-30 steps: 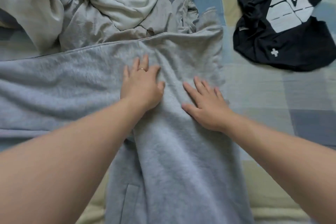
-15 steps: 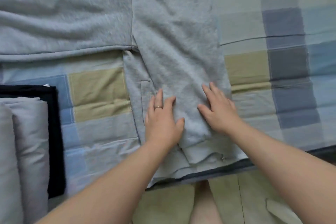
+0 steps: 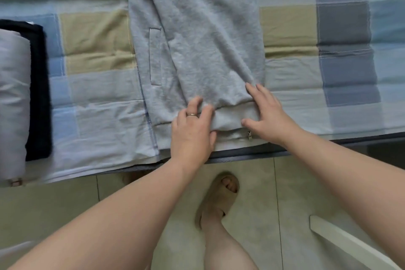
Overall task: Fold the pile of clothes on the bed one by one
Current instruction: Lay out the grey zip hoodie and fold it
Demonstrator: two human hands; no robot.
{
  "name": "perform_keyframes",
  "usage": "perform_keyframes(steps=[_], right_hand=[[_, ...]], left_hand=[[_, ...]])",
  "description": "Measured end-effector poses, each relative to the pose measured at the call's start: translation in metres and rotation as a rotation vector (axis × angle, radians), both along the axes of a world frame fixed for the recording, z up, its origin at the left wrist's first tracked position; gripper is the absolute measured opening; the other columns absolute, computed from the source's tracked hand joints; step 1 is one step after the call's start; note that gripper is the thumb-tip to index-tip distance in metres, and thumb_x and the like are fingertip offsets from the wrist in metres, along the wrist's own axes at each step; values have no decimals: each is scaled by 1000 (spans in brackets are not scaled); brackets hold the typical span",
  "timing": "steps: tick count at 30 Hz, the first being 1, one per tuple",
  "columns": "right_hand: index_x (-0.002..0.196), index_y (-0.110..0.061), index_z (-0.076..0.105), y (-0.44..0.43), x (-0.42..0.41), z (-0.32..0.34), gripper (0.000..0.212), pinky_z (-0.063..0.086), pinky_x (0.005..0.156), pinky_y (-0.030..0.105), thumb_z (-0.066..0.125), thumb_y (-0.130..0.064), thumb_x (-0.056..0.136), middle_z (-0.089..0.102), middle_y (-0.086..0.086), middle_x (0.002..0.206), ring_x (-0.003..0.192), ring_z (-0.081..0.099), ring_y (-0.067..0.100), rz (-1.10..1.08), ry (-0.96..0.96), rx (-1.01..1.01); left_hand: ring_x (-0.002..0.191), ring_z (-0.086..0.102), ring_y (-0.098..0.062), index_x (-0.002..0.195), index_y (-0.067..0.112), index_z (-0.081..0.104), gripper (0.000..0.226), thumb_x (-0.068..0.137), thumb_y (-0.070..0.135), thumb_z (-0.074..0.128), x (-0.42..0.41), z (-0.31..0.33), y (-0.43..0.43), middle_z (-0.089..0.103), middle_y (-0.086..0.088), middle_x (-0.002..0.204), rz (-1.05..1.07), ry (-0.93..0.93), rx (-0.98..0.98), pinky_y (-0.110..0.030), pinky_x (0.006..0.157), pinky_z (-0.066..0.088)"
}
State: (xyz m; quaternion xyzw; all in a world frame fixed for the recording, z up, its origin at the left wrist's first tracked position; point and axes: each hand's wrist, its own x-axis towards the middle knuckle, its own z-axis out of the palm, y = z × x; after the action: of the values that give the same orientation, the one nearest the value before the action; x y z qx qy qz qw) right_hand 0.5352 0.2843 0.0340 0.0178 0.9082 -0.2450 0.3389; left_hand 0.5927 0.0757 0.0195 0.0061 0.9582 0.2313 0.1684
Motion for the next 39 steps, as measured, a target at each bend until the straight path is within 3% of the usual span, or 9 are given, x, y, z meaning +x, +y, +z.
perform_keyframes(steps=[7, 11, 13, 19, 26, 31, 34, 36, 39], right_hand=[[158, -41, 16, 14, 15, 4, 93, 29, 115, 41, 74, -28, 87, 7, -6, 167, 151, 11, 20, 134, 25, 38], [148, -33, 40, 10, 28, 12, 63, 50, 83, 43, 63, -18, 91, 38, -2, 151, 132, 42, 29, 188, 271, 218], [146, -31, 42, 1, 33, 13, 58, 46, 73, 39, 61, -18, 92, 41, -1, 148, 124, 48, 32, 230, 295, 248], [155, -38, 20, -31, 31, 2, 73, 47, 94, 44, 60, -28, 94, 12, -5, 166, 139, 36, 29, 332, 60, 347], [141, -32, 39, -29, 29, -4, 50, 41, 68, 35, 52, -21, 94, 33, -3, 154, 116, 54, 31, 365, 148, 389], [145, -34, 37, -36, 15, 4, 54, 45, 98, 49, 53, -28, 94, 30, -3, 157, 140, 34, 26, 469, 20, 432], [152, -33, 31, -43, 8, 14, 64, 21, 118, 59, 53, -38, 92, 24, -1, 161, 150, 15, 22, 495, -127, 455], [150, -34, 38, -47, -1, 20, 57, 14, 118, 59, 47, -43, 94, 30, 2, 159, 148, 23, 25, 495, -175, 470], [135, -29, 55, -61, -22, 26, 45, 29, 110, 52, 41, -41, 94, 51, 6, 135, 124, 48, 29, 400, 30, 427]], left_hand=[[77, 46, -29, 99, 8, 52, 24, 79, -5, 58, -6, 3, -10, 41, -7, 106, 116, -8, 162, -41, 68, 41], [72, 45, -30, 97, 8, 53, 26, 77, -8, 57, 1, 28, -40, 43, -7, 102, 107, 58, 138, -35, 63, 35], [71, 46, -33, 98, 7, 53, 27, 76, -9, 57, 10, 37, -60, 45, -10, 103, 103, 70, 103, -38, 60, 38], [70, 46, -37, 98, 9, 43, 29, 77, -9, 51, 30, 21, -98, 38, -11, 104, 61, -100, -90, -52, 61, 46], [68, 32, -28, 95, 9, 45, 37, 69, -17, 50, 43, 23, -104, 36, -7, 93, -147, 6, -83, -42, 52, 34], [83, 49, -37, 104, 14, 41, 29, 84, -7, 45, 43, 23, -102, 38, -9, 101, -137, -233, -177, -43, 64, 35], [102, 56, -38, 114, 14, 47, 26, 89, 12, 53, 30, 23, -87, 48, -12, 119, -148, -429, -159, -41, 73, 41], [109, 57, -34, 112, 18, 55, 26, 92, 34, 52, 26, 24, -83, 54, -9, 121, -125, -462, -178, -40, 81, 44], [108, 54, -33, 104, 17, 58, 29, 96, 43, 49, 12, 27, -85, 56, -9, 115, 110, -197, -174, -41, 82, 42]])
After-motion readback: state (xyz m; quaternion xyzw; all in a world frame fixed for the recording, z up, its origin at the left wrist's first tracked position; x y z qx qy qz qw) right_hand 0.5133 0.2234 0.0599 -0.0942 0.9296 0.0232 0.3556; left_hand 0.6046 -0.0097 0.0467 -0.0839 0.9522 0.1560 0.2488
